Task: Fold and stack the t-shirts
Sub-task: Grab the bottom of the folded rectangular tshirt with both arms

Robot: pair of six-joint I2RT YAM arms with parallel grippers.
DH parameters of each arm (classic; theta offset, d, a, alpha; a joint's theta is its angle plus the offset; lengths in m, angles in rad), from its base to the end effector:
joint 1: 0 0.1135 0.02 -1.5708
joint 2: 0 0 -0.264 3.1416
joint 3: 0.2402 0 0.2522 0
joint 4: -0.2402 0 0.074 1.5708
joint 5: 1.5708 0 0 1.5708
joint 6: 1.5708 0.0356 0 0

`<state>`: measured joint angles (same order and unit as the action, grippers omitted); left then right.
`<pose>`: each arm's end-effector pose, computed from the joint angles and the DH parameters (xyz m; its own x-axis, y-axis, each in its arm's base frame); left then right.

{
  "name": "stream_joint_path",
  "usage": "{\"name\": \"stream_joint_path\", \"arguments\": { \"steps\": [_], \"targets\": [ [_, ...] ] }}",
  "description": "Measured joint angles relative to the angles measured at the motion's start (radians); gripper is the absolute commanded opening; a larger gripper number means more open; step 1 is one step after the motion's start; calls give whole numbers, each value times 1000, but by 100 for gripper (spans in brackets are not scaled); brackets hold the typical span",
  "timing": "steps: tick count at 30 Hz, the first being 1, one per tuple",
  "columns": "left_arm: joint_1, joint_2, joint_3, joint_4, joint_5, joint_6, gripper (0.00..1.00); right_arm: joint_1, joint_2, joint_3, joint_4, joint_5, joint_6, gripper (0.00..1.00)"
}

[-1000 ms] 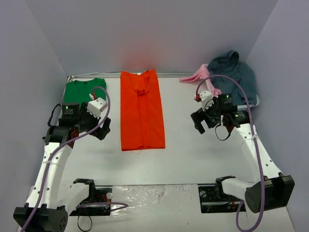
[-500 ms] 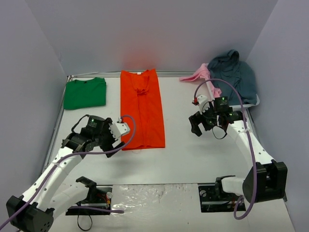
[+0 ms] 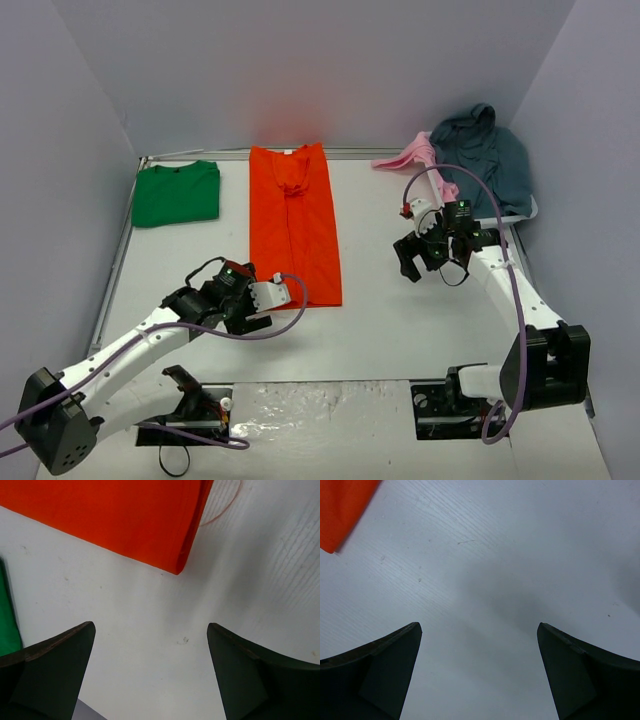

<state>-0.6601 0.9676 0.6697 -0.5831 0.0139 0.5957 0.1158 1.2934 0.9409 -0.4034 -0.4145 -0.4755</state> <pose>0.1512 -0.1180 0.2318 -0.1564 0.8317 -0.5328 0.8552 0.3839 0.3482 0.2724 0.0461 0.2660 -0.4241 -0.4712 -0.7734 -0.6647 0.7420 -0.0875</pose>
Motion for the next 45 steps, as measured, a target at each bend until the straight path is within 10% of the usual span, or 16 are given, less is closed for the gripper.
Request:
{"name": "stream_joint_path", "arguments": {
  "steps": [28,45],
  "targets": [
    [-85,228,-34,222,-42,13,100,-18,64,-1,26,76,0,96],
    [-85,321,-59,315,-130,-4,81,-18,80,-1,31,86,0,95]
  ]
}}
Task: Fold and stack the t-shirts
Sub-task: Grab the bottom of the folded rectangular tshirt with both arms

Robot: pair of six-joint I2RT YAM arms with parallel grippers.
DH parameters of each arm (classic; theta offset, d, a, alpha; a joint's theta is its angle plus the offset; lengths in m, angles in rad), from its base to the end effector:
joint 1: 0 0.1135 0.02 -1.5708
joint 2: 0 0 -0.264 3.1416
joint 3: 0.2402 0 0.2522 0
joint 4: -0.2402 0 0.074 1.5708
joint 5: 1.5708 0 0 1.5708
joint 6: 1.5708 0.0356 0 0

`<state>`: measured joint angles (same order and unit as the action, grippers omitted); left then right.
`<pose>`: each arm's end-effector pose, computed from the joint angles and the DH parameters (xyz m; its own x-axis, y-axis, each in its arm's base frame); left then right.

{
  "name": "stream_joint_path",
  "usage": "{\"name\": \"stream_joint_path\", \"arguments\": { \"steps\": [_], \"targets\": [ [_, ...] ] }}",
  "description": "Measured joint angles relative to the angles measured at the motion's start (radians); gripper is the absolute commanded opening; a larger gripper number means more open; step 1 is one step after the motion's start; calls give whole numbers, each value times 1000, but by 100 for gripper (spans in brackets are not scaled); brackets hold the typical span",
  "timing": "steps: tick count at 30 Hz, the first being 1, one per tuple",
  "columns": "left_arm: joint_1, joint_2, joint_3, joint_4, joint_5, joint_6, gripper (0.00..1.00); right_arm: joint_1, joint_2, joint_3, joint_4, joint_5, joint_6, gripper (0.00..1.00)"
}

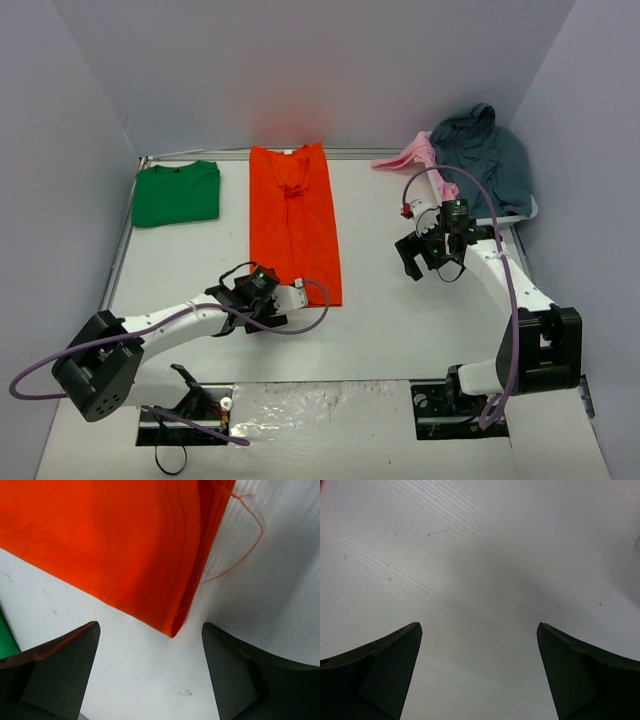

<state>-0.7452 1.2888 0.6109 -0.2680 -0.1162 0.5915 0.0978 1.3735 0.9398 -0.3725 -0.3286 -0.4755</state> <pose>0.1784 -0.1590 0.1715 -0.1470 0.8892 -0.4332 0.8501 0.3375 0.4043 0.2878 0.0398 0.2462 -0.4945 -0.4839 -0.7221 -0.6086 0.7858 -0.1098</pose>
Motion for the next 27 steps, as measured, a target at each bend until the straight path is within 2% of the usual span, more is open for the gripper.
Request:
{"name": "stream_joint_path", "arguments": {
  "steps": [5,6,7,11,17,25,27],
  "targets": [
    [0,24,0,35,-17,-9,65,0,0,0,2,0,0,95],
    [0,31,0,43,-21,-12,61,0,0,0,3,0,0,95],
    [0,37,0,50,-23,-16,52,0,0,0,3,1,0,95],
    [0,62,0,69,-29,-26,39,0,0,0,3,3,0,95],
    [2,71,0,66,-22,-32,28,0,5,0,3,7,0,95],
    [34,69,0,41,11,-45,3,0,11,0,3,6,0,95],
    [49,65,0,28,27,-47,2,0,11,0,2,0,2,95]
  ]
}}
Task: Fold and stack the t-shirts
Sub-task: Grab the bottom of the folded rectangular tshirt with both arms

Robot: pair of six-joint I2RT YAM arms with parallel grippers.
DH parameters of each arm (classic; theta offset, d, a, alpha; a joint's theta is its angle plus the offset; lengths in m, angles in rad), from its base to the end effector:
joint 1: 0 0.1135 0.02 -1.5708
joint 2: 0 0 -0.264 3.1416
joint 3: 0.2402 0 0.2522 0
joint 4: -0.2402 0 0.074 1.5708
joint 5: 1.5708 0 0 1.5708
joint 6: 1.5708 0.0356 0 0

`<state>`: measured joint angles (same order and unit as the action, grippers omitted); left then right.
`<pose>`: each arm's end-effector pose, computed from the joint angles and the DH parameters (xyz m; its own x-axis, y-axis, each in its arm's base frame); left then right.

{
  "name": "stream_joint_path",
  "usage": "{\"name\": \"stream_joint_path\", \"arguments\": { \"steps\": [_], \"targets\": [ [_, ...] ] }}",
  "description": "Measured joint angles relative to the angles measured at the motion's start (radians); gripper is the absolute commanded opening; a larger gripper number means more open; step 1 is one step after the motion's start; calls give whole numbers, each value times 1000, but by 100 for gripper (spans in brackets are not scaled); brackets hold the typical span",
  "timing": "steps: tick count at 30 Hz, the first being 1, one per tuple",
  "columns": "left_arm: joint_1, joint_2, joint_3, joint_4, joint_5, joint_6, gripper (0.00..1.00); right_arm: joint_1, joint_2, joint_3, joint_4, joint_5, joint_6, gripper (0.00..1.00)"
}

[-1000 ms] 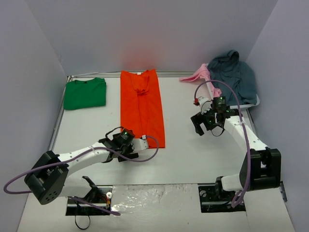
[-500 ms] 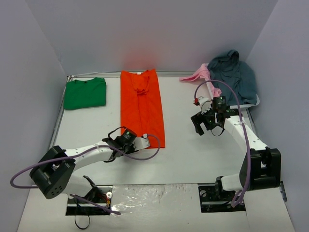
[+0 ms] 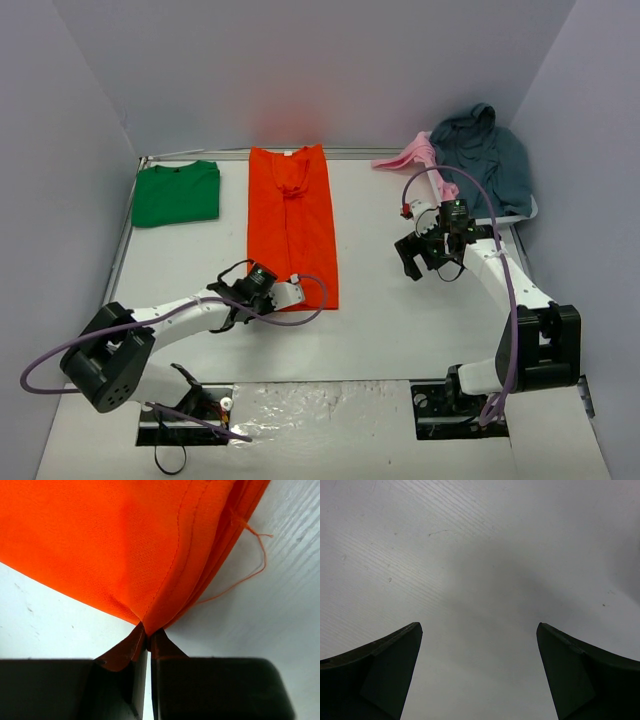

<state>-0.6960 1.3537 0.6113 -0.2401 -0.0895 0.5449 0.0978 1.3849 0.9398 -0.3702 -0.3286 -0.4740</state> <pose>0.1900 -0.1546 0.1588 -0.2347 0.8688 -0.4360 0.8445 0.4044 0.3512 0.2895 0.0399 0.2432 -0.5019 -0.4833 -0.7173 -0.6088 0.7865 -0.1039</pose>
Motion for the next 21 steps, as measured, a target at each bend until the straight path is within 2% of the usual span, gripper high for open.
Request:
{"name": "stream_joint_path", "arguments": {
  "steps": [10,21],
  "targets": [
    [51,-28,57,-111,130,5,2,35,10,47,-35,-129,-18,89],
    [161,-5,141,-207,306,14,2,285,131,124,-100,-345,-123,83]
  ]
}}
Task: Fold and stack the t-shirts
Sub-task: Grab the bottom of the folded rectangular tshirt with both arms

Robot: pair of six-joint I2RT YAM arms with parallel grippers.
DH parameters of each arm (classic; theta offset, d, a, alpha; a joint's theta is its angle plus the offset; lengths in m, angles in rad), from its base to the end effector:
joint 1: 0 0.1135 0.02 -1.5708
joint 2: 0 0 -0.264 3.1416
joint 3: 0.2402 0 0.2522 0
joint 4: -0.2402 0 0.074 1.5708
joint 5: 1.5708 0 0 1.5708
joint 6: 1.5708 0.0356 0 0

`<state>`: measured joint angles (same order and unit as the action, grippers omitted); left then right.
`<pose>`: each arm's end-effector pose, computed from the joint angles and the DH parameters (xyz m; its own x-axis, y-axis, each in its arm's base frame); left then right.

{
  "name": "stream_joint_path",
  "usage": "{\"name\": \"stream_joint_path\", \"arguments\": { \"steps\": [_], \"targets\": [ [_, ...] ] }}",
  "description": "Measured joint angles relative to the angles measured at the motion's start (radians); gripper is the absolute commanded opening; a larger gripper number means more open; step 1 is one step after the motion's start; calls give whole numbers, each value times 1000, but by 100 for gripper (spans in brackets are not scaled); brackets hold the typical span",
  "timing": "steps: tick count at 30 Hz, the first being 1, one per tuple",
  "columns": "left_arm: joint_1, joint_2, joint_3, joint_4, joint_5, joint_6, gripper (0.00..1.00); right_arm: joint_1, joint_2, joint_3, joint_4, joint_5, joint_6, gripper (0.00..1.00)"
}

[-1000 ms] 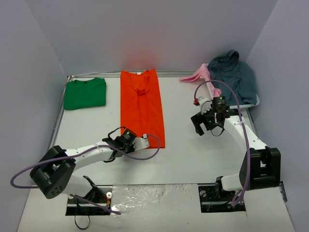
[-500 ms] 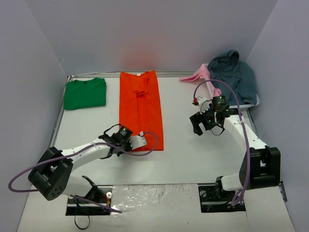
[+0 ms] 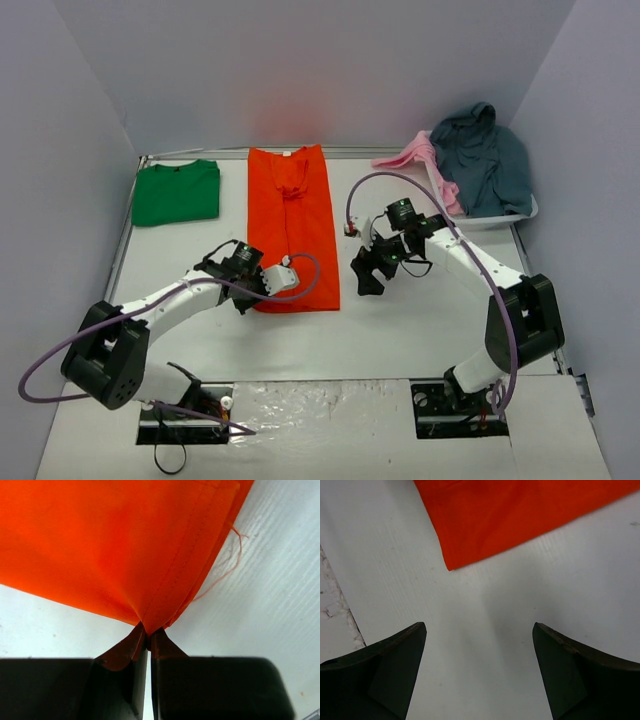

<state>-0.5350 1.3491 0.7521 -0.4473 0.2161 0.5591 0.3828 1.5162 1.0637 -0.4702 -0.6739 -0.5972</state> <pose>0.2137 -0.1355 0.1889 -0.3172 0.7902 -0.5243 0.8953 0.4319 0.1094 0.2826 0.1377 0.2428 -0.2509 -0.5747 -0.7789 -0.9462 0.3156 0.0719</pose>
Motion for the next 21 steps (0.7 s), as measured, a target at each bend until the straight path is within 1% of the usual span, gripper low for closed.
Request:
{"name": "stream_joint_path", "arguments": {
  "steps": [5,10,16,21],
  "targets": [
    [12,39,17,-44,51,10,2,69,40,-6,-4,-43,-80,82],
    [44,61,65,-88,101,14,2,164,39,-24,47,-5,-144,82],
    [66,72,79,-121,129,18,2,296,39,-97,135,91,-182,75],
    [77,104,82,-141,133,18,2,344,44,-123,204,153,-187,68]
  ]
}}
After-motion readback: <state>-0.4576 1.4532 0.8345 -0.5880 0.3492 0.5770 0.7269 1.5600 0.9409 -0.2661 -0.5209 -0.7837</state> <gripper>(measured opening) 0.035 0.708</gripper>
